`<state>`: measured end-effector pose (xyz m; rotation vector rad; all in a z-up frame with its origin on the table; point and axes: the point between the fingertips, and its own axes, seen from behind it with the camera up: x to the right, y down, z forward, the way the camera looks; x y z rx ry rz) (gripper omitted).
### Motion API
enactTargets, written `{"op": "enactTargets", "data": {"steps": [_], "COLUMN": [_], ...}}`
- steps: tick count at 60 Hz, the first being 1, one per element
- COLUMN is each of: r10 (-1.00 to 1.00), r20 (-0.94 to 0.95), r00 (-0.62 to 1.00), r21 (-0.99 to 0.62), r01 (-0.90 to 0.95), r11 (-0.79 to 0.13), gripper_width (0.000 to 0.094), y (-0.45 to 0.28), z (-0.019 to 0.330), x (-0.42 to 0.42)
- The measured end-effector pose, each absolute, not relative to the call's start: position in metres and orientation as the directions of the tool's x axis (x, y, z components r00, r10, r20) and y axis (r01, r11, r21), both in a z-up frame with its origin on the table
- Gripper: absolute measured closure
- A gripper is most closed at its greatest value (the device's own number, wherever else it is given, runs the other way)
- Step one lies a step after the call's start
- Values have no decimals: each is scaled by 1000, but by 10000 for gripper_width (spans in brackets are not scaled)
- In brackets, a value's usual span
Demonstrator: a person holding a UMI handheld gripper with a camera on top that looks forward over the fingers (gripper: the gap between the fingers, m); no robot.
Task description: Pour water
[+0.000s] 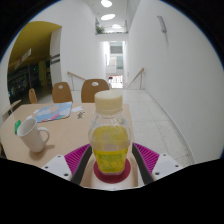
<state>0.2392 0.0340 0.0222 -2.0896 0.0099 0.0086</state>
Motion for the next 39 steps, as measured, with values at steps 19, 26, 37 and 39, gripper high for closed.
{"op": "enactTargets", "data": {"steps": [19,26,37,39], "r10": [29,62,113,120], "r20": [-41,-82,-103,-102], "r00": [999,995,988,988], "r21": [-889,-891,-900,-904], "r01": [-23,-46,-45,-42], "r11": [-457,-453,-434,-425], "gripper_width": [78,79,78,80], "y": [-62,-100,-144,-147], "z": [48,52,55,58], "x": [222,207,190,189]}}
